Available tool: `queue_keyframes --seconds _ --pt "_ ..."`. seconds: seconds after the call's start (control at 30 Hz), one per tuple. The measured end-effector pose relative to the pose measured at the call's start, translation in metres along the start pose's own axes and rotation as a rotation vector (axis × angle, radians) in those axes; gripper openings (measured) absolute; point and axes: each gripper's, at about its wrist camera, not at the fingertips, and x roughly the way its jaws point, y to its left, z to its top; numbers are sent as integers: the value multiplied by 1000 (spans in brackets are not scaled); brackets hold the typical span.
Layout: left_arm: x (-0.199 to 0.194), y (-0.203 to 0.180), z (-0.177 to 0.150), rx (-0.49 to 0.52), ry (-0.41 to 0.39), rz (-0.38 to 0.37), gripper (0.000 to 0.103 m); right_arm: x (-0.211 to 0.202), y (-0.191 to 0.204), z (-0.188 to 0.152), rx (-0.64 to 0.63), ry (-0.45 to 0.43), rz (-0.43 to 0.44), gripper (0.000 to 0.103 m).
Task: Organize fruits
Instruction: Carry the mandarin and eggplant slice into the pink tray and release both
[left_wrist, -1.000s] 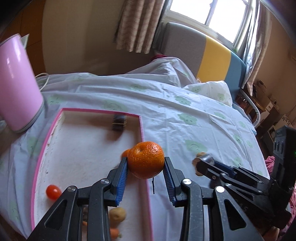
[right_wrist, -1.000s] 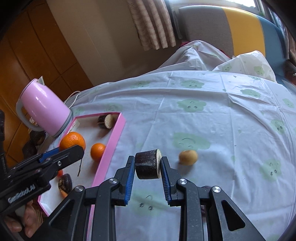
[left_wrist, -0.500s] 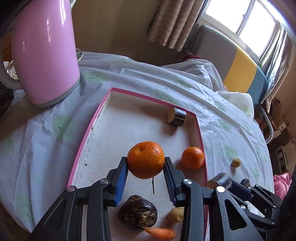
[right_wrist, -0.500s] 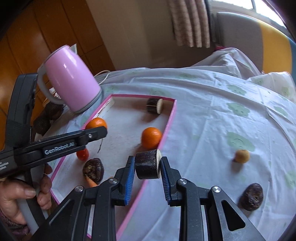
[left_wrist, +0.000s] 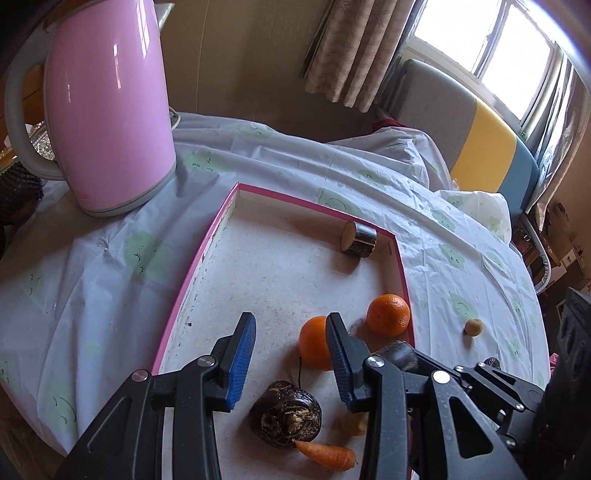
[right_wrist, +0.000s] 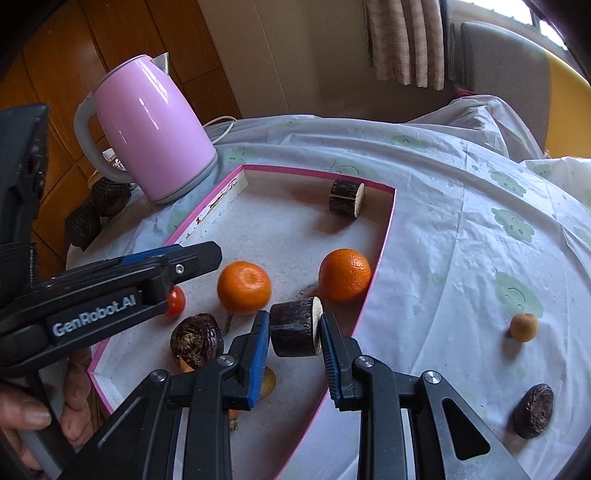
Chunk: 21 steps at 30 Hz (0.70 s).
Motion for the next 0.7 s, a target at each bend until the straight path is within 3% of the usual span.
queue_keyframes --seconds 0.7 --pt "-33 1 -21 4 -33 -4 40 5 16 0 -10 5 4 31"
